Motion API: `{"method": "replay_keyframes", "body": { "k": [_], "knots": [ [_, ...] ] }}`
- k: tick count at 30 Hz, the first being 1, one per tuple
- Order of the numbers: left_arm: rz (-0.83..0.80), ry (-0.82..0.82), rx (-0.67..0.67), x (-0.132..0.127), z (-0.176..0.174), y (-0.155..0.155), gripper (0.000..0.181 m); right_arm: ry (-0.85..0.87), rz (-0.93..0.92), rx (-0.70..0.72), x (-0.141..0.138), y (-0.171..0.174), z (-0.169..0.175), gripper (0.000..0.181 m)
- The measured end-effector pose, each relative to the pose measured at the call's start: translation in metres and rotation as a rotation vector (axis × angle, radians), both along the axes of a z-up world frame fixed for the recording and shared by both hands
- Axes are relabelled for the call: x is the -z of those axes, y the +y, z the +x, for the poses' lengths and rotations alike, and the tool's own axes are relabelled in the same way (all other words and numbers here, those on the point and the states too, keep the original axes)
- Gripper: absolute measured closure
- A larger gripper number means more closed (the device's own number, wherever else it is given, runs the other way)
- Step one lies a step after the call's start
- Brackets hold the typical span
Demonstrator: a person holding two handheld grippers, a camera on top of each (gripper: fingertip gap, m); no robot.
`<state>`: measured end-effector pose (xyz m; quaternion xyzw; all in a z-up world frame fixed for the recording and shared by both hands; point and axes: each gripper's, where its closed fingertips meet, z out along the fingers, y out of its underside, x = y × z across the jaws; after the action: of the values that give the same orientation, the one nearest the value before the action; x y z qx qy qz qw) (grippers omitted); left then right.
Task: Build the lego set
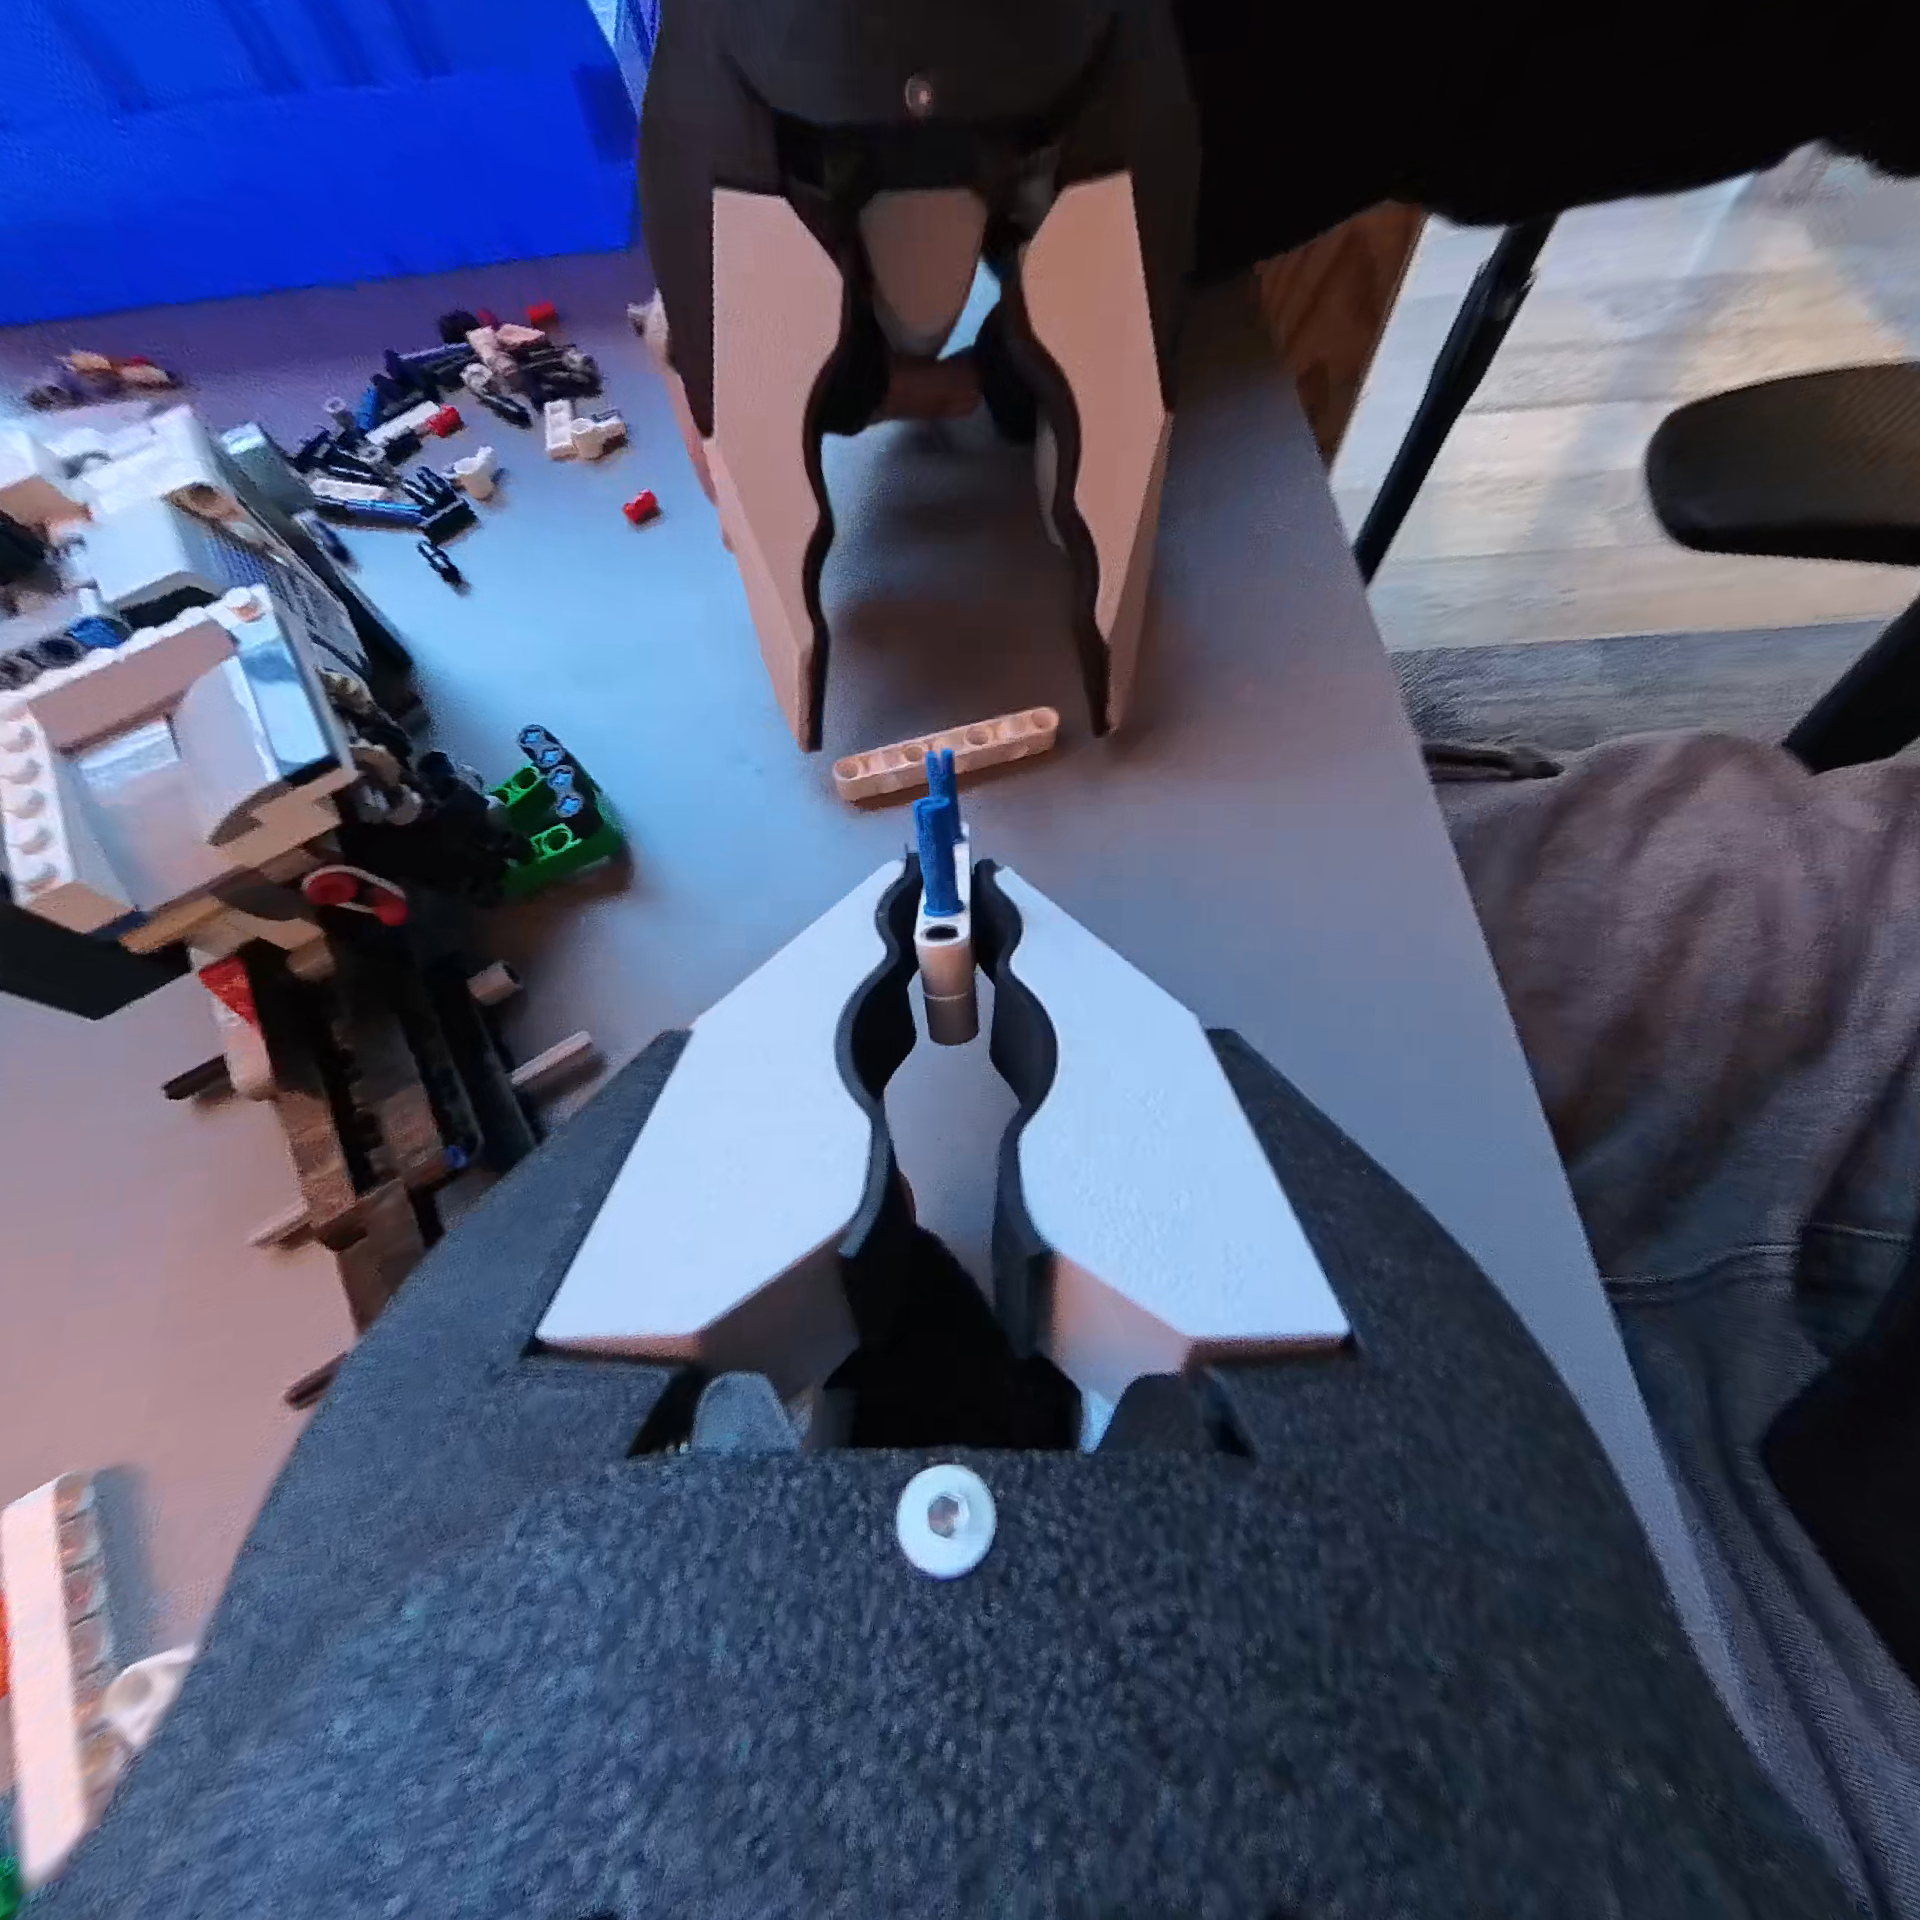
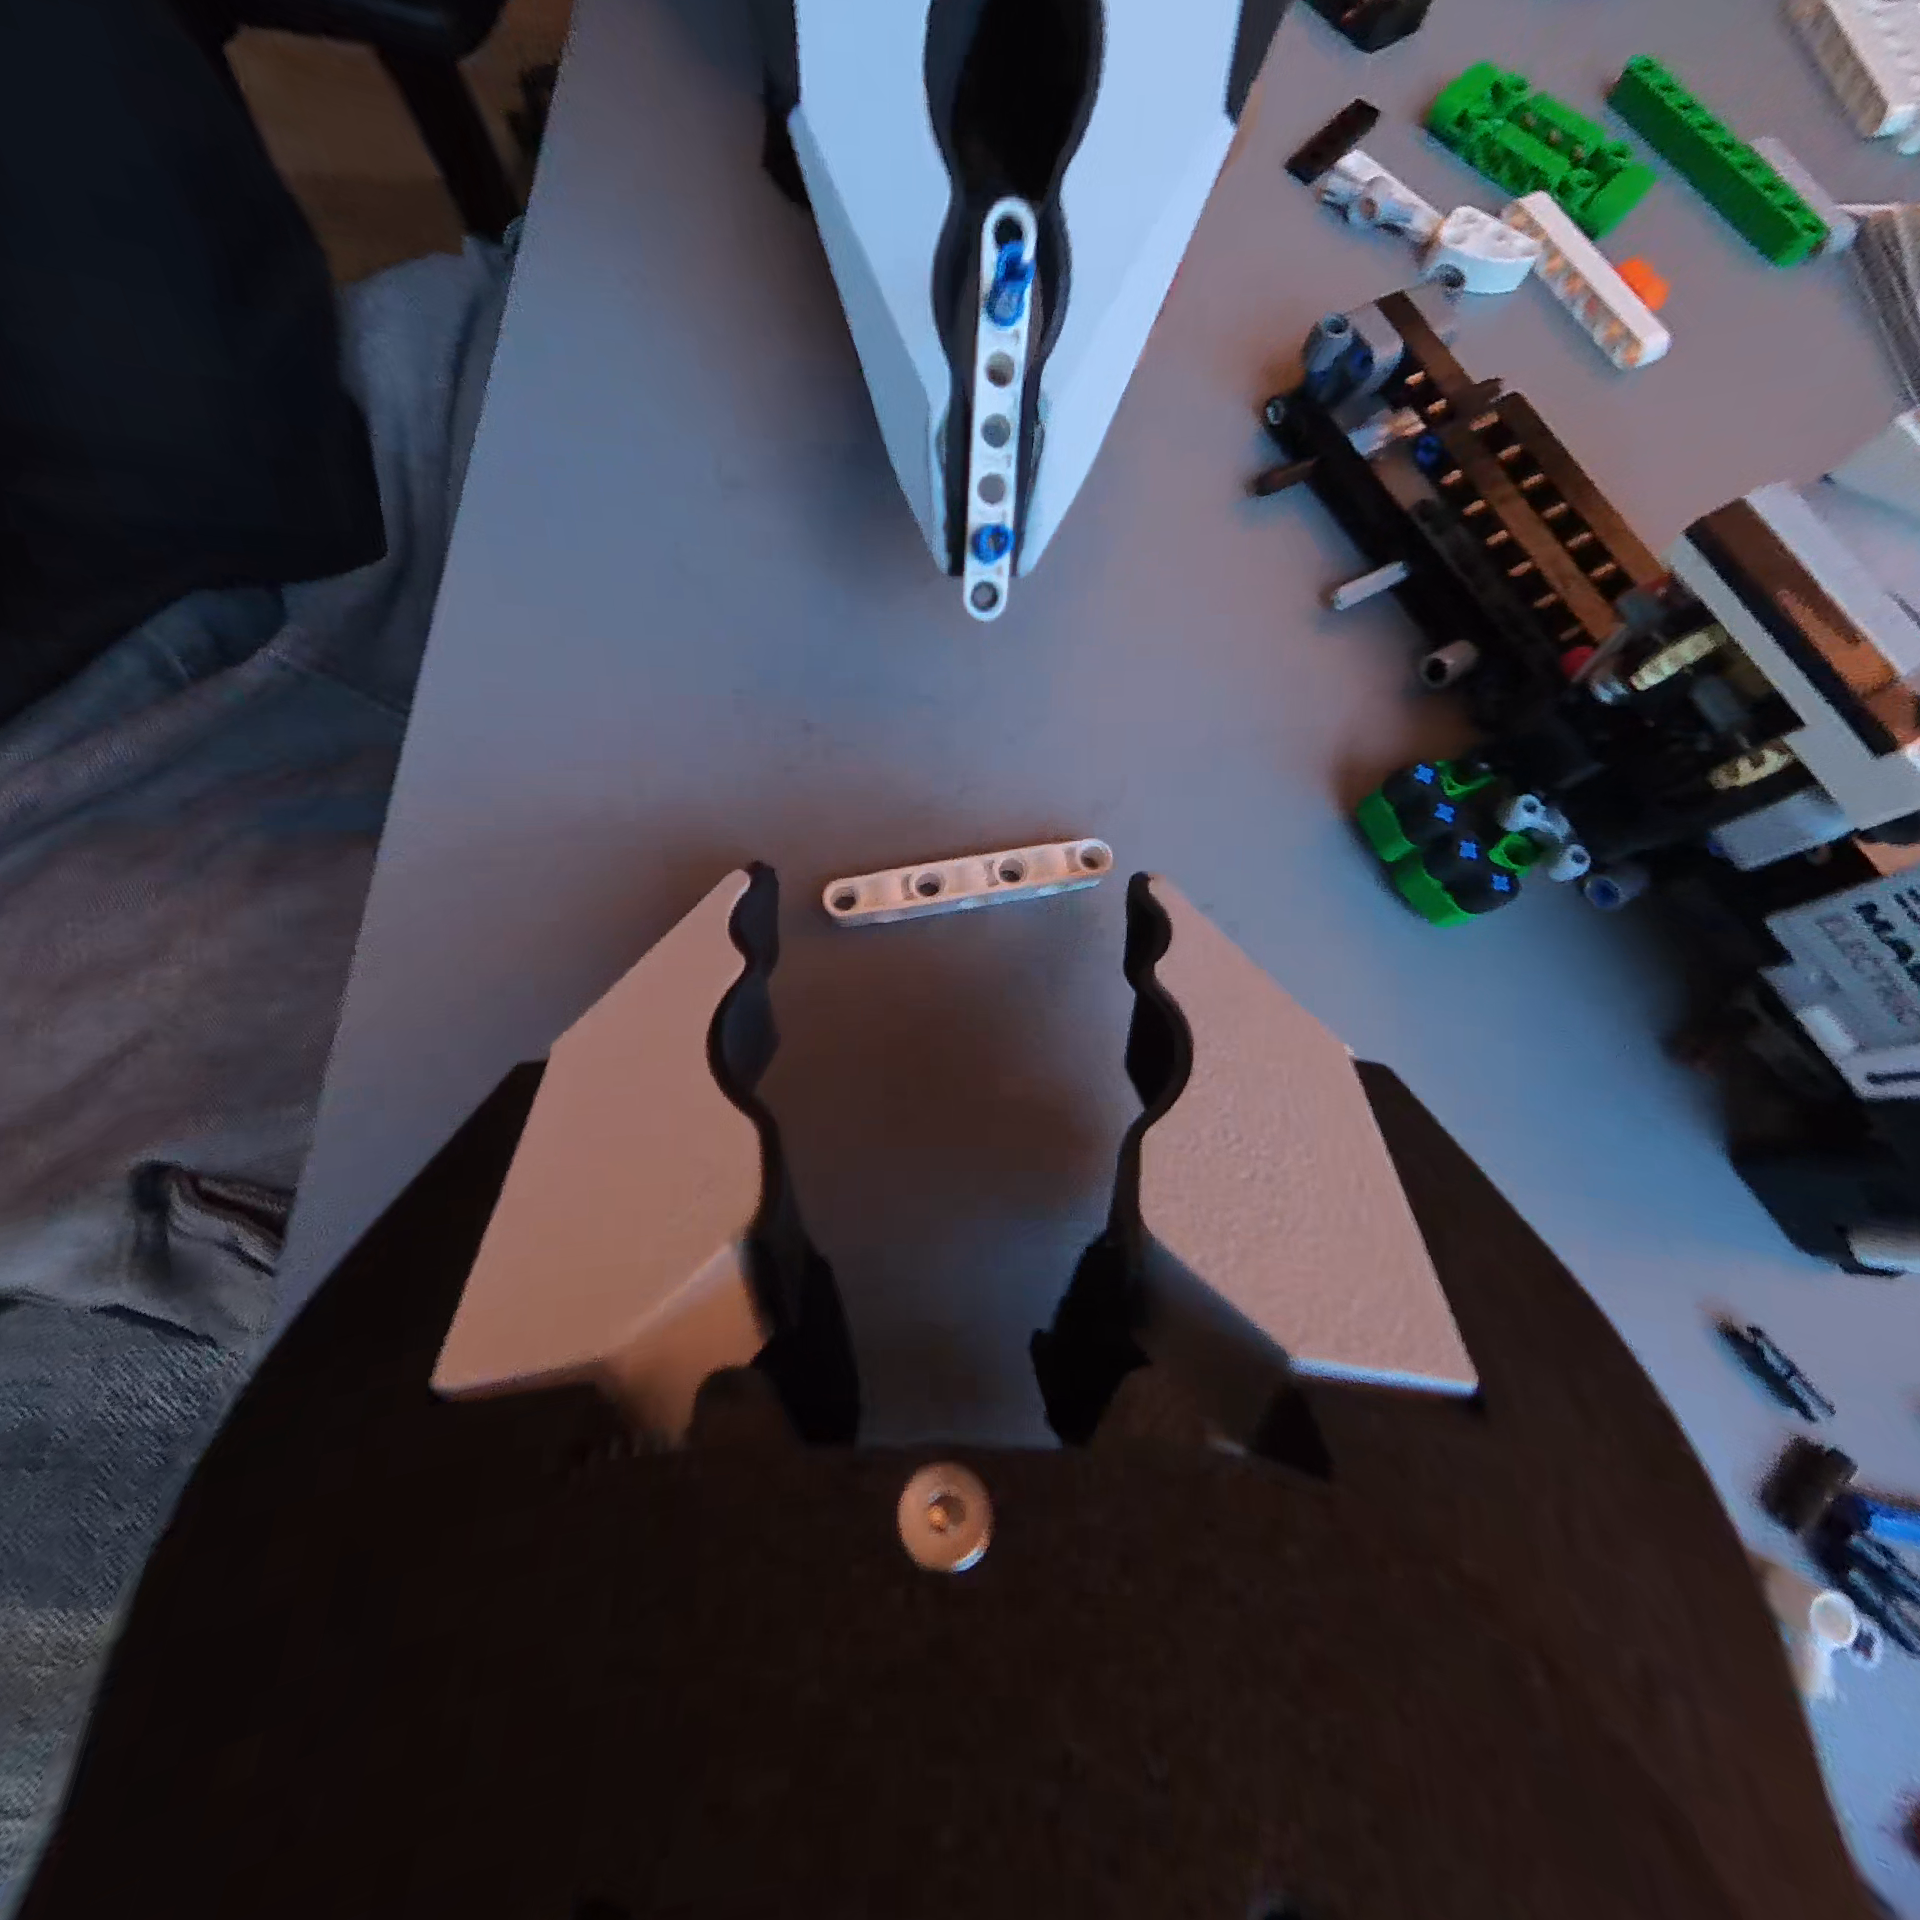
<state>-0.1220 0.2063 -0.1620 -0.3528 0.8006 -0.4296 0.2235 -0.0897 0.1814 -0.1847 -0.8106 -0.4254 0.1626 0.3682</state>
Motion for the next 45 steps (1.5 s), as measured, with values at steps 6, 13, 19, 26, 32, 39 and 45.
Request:
{"method": "replay_keyframes", "body": {
  "k": [6,13,19,26,32,39,45],
  "knots": [
    [-0.18,0.067,0.034,-0.012,-0.003,-0.001,0.174,-0.061,-0.001,-0.114,0.003,0.007,0.007,0.115],
    [-0.271,0.11,0.041,-0.017,-0.002,0.002,0.175,-0.006,-0.009,-0.181,0.004,0.008,0.001,0.122],
    [-0.253,0.092,0.021,-0.016,0.0,0.004,0.174,0.076,-0.032,0.074,-0.015,0.016,0.001,0.13],
    [-0.264,0.024,-0.059,-0.024,0.007,0.015,0.174,0.179,-0.117,0.702,-0.02,0.011,0.01,0.144],
    [-0.201,-0.056,-0.07,-0.027,0.005,0.014,0.174,-0.018,-0.097,0.97,-0.004,0.007,0.014,0.152],
    [-0.227,-0.069,-0.049,-0.031,0.003,0.013,0.175,-0.118,-0.033,0.984,0.004,0.009,0.007,0.174],
    [-0.367,-0.026,-0.026,-0.041,0.0,0.013,0.175,-0.353,0.482,0.906,-0.073,0.025,0.027,0.174]
  ]
}}
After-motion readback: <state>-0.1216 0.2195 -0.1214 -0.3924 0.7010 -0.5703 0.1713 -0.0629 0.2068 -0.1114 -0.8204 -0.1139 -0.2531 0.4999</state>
